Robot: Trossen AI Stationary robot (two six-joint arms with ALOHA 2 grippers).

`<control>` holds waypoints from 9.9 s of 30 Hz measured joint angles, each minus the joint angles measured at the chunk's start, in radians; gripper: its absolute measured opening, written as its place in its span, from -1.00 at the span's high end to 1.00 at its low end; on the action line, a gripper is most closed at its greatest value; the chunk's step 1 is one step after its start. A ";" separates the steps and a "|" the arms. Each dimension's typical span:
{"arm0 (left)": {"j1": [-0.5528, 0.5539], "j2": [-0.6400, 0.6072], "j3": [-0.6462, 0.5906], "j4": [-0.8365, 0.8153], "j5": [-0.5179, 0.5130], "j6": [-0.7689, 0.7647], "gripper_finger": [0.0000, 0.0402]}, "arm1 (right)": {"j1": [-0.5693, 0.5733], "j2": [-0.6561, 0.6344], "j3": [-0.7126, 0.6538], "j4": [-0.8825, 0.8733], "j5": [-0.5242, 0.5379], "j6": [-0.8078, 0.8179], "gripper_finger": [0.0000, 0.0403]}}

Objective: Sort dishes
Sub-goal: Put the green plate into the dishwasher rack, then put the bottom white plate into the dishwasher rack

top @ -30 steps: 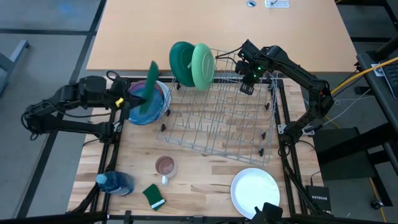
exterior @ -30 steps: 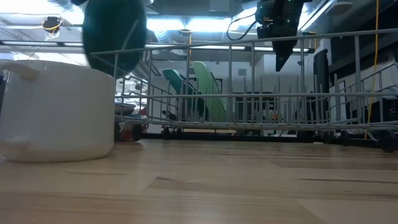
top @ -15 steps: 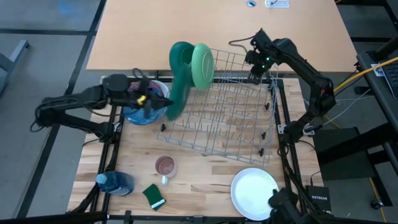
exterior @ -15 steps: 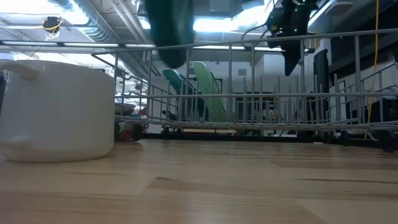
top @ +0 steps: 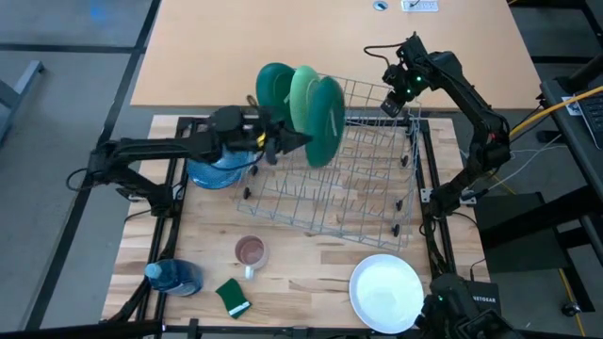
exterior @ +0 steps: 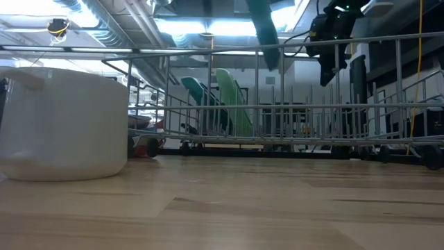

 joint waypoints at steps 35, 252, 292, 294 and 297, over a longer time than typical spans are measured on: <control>0.274 0.294 0.000 0.403 0.169 -0.103 1.00 | 0.003 0.000 0.000 0.077 -0.062 0.003 0.68; -0.742 0.487 0.179 -0.361 -0.230 1.230 0.43 | 2.006 0.404 -0.344 0.656 0.346 2.342 0.68; -0.754 0.484 0.179 -0.759 -0.244 1.258 0.43 | 1.613 0.430 -0.337 0.797 0.437 1.687 0.68; -0.755 0.483 0.179 -0.755 -0.243 1.261 0.43 | 1.614 0.430 -0.321 0.794 0.421 1.679 0.68; -0.763 0.483 0.179 -0.754 -0.240 1.287 0.43 | 1.628 0.426 -0.292 0.778 0.408 1.658 0.68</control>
